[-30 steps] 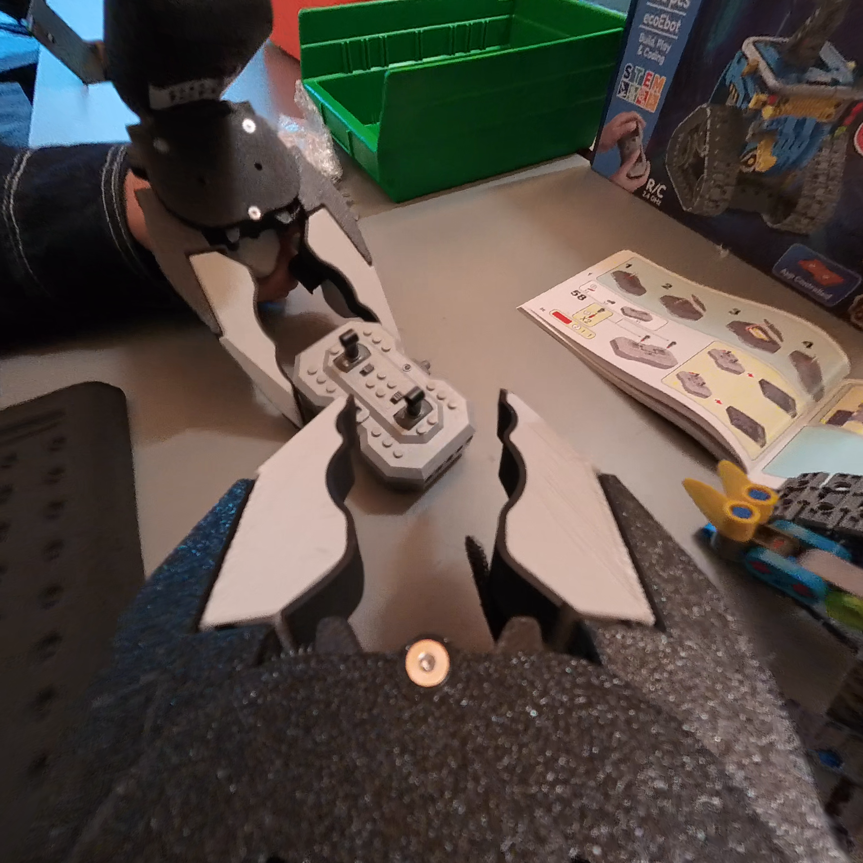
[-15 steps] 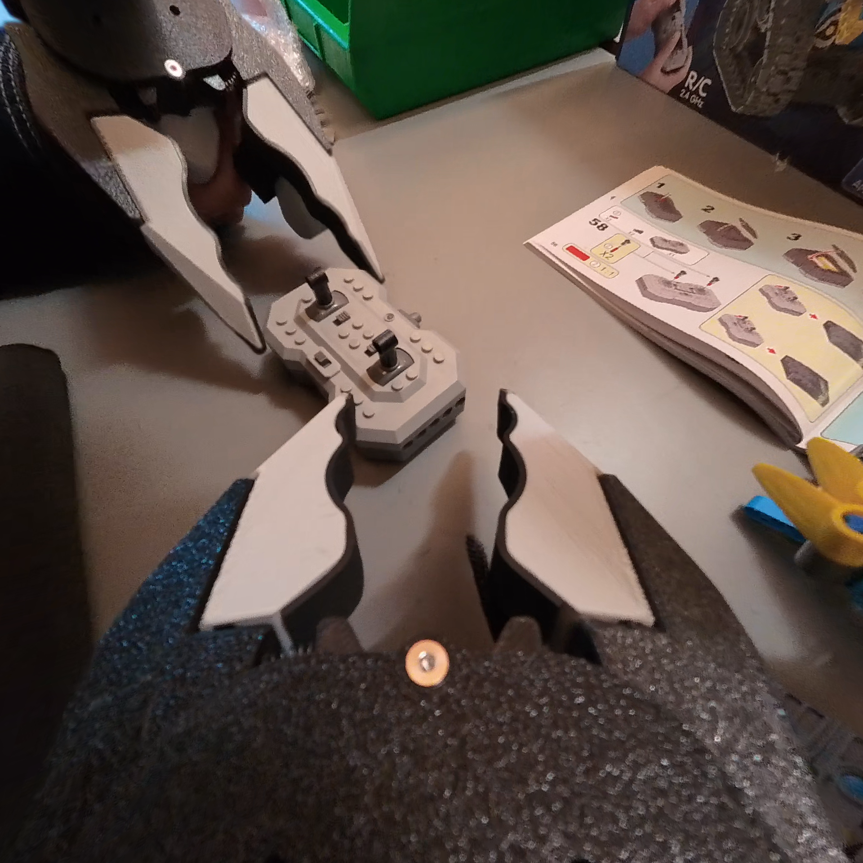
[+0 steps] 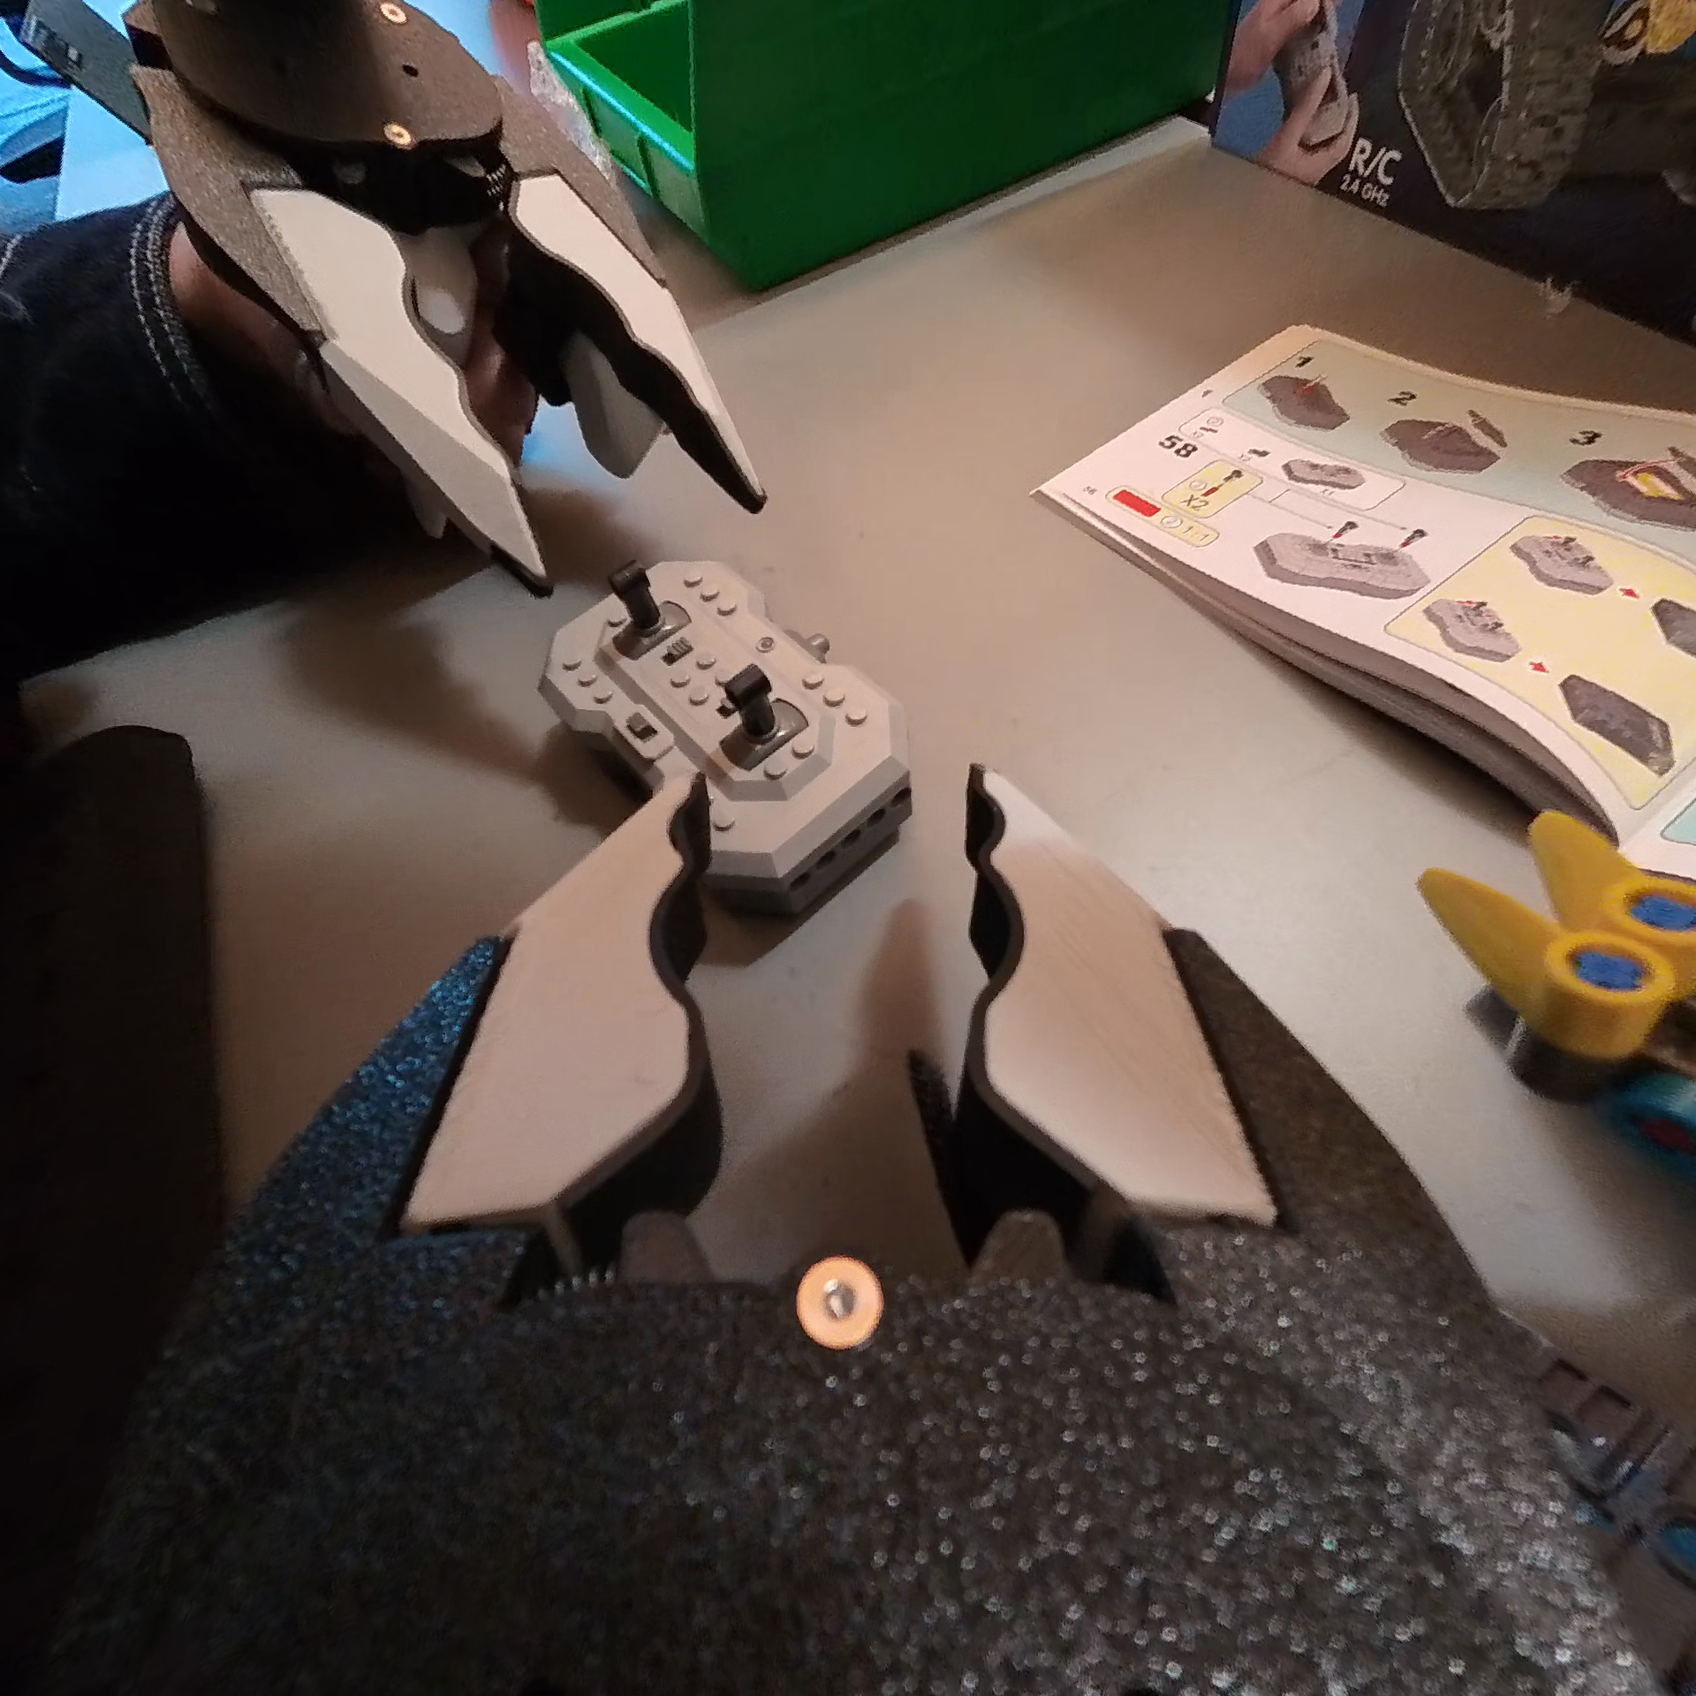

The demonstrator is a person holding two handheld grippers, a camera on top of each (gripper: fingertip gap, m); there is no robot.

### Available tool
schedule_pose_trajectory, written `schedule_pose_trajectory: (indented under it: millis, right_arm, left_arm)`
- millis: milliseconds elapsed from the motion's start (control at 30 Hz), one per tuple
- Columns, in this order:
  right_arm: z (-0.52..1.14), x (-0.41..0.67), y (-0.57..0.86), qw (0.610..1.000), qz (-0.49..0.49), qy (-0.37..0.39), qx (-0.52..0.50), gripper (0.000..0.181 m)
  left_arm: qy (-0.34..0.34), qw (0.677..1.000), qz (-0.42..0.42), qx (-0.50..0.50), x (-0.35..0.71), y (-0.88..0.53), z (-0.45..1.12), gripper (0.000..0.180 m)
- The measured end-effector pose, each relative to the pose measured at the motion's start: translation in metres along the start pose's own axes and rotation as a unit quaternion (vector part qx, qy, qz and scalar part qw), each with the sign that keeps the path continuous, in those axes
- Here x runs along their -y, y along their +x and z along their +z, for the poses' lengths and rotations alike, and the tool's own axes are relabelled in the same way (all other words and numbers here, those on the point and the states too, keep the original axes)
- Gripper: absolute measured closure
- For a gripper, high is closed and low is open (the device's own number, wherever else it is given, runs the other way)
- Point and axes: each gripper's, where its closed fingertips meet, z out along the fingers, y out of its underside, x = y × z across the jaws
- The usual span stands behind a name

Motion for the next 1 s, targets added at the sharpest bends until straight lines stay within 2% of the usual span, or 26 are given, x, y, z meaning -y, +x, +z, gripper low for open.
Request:
schedule_pose_trajectory:
  millis: [1000]
  right_arm:
    - [0.0029, -0.0061, 0.0022, 1.000, 0.020, -0.010, 0.010, 0.131]
  left_arm:
    - [-0.003, 1.000, -0.021, 0.000, -0.0014, -0.0046, 0.0011, 0.121]
